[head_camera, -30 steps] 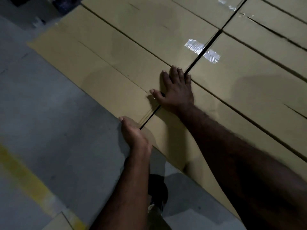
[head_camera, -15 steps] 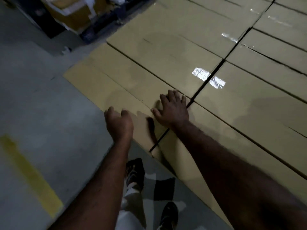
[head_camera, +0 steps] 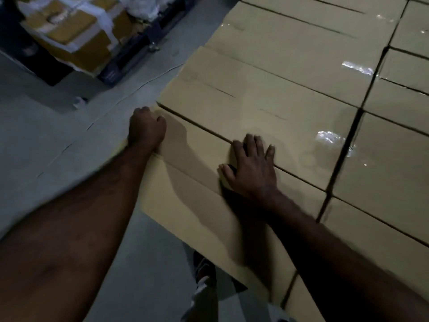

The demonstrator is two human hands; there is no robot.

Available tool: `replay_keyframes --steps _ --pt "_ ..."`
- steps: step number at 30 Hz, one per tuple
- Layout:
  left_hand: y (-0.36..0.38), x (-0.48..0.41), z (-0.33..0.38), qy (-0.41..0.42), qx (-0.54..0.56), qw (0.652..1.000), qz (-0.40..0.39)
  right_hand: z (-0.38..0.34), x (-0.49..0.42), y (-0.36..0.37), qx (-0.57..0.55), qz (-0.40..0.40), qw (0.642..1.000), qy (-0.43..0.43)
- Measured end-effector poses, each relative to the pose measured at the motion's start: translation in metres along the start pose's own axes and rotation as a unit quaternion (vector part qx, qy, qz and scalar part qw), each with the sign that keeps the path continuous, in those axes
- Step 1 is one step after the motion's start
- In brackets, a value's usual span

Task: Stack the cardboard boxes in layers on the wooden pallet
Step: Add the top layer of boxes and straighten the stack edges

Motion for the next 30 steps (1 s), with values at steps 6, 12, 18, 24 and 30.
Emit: replay_keyframes --steps 6,12,18,24,30 --pt "0.044 -0.074 0.013 0.052 -0.030 0.992 -0.110 -0.012 -0.047 0.006 -0.007 -0.029 0.998 0.051" --pt "0.043 -0.083 0.016 0.101 -0.013 0.994 -0.048 -0.013 -0.048 0.007 -0.002 0.019 0.998 0.067" --pt "0.040 -0.081 0.018 0.128 -0.024 0.991 -0.025 -0.013 -0.047 0.004 0.004 0.027 0.997 0.073" --pt "0.036 -0.078 0.023 0.118 -0.052 0.991 -0.021 -0.014 -0.047 0.010 0.010 -0.003 0.997 0.071" --pt "0.051 -0.061 0.030 0.167 -0.113 0.978 -0.047 -0.014 -0.047 0.010 0.004 -0.033 0.997 0.071"
Point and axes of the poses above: each hand's wrist, its own x-axis away from the middle knuckle, its own y-axis out of the palm, z = x × y, the point moved 9 cm from there along -x, towards the middle knuckle, and after that the axes turned 2 degrees about x, right-handed, at the moved point
